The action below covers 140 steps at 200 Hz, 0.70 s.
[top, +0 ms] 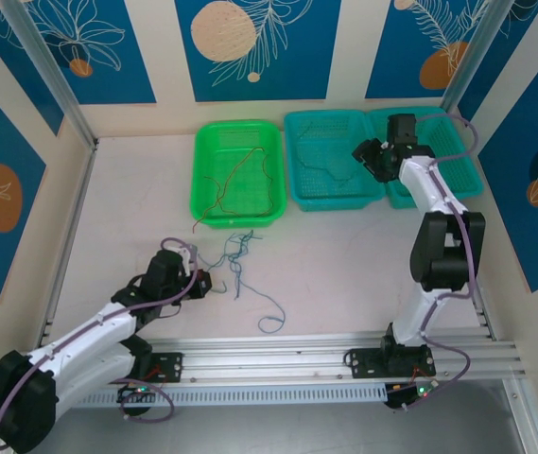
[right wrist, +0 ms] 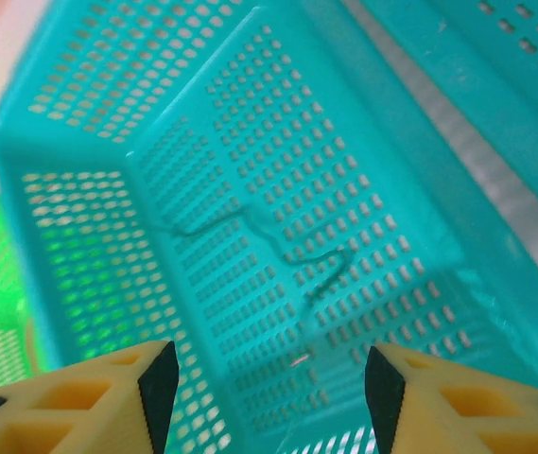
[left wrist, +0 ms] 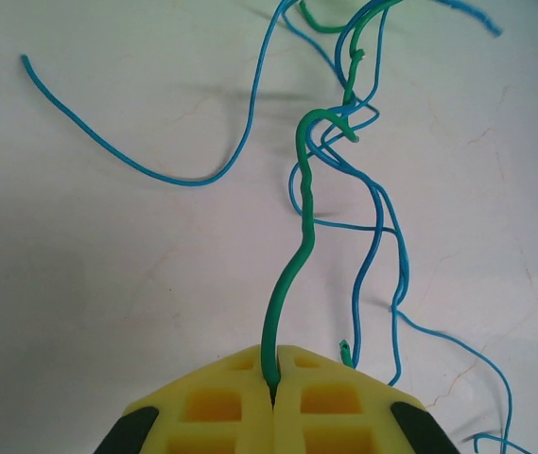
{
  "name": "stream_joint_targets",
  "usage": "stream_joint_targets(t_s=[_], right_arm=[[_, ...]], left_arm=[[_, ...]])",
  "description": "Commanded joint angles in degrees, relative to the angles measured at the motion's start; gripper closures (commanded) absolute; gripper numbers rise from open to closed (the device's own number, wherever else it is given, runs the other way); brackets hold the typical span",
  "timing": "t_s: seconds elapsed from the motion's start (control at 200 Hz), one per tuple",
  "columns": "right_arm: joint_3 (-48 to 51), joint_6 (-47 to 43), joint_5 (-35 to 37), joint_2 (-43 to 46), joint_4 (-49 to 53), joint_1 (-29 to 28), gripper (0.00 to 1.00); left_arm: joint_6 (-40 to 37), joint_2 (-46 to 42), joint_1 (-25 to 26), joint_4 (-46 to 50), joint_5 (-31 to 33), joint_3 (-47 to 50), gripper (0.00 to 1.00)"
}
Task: Untangle the cables
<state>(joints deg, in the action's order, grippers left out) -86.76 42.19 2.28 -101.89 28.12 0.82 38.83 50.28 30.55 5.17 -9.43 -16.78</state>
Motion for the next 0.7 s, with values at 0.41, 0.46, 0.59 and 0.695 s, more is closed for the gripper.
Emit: stream_joint_targets(t_s=[0.41, 0.46, 0.59, 0.695], right_arm=[[32.7, -9.2, -16.4, 32.9, -5.1, -20.8, 0.12], [34.6, -7.7, -15.0, 32.7, -6.0, -24.4, 0.05], [40.4, -1.3, -9.3, 32.1, -11.4, -33.3, 0.02], [45.0, 3.0, -6.7, 29.5, -18.6, -38.4, 0.08]], left_arm=[[-4.6, 12.3, 5.3, -15.3, -10.0, -5.8, 1.00], [-4.7, 13.1, 6.0, -15.3, -9.3, -6.4, 1.00], [-4.6, 15.0, 7.5, -15.7, -7.9, -7.1, 1.00], [-4.3, 16.0, 8.2, -16.2, -6.6, -7.2, 1.00]])
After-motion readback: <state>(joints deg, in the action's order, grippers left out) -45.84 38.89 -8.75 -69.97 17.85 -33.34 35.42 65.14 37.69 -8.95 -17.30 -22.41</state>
